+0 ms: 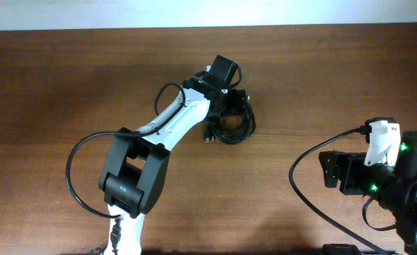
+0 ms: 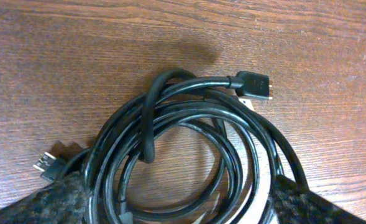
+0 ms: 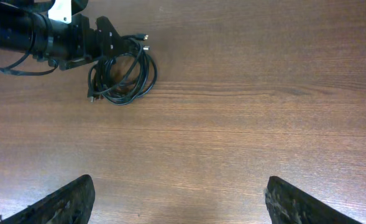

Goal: Untangle cables
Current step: 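Lower the left gripper and grasp a loop of the black cable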

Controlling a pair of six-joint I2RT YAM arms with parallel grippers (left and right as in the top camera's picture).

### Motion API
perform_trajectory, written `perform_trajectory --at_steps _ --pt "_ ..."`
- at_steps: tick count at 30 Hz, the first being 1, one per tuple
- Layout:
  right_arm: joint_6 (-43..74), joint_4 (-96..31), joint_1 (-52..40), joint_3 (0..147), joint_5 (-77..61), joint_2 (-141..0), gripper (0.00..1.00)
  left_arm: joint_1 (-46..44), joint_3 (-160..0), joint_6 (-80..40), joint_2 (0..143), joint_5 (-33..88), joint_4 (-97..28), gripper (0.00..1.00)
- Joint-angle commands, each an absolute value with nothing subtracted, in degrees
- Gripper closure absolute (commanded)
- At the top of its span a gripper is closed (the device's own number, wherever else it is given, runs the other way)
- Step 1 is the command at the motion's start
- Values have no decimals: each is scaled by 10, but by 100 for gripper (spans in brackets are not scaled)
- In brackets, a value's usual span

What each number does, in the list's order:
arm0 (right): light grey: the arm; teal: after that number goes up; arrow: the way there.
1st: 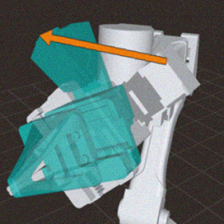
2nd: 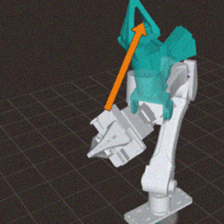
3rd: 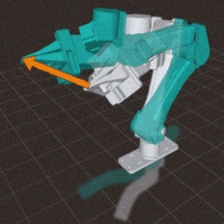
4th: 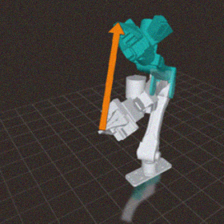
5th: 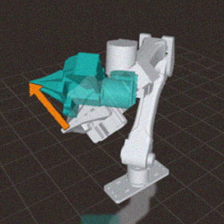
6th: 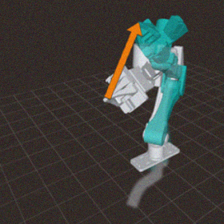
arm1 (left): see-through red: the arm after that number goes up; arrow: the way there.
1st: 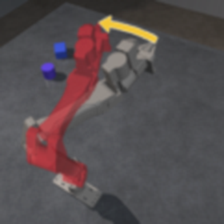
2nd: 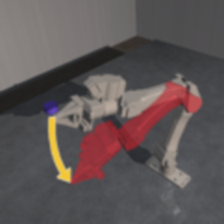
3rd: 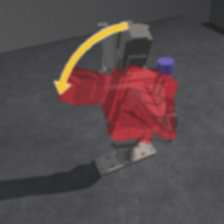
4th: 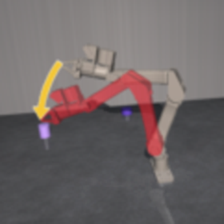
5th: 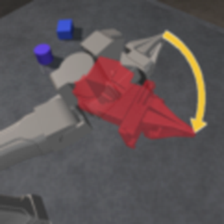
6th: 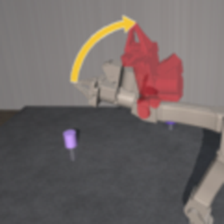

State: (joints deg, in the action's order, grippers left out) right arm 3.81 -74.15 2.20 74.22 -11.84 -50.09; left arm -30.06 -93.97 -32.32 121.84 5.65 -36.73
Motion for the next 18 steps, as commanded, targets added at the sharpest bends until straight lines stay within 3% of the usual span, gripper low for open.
perform_trajectory --at_steps 1,5,18 --pt "32 -742 19 752 -113 -498 12 -300 -950 -312 1223 51 -364 30" --pt "32 -746 19 752 -113 -498 12 -300 -950 -303 1223 34 -364 25" --pt "32 -747 19 752 -113 -498 13 -300 -950 -302 1258 19 -357 30"
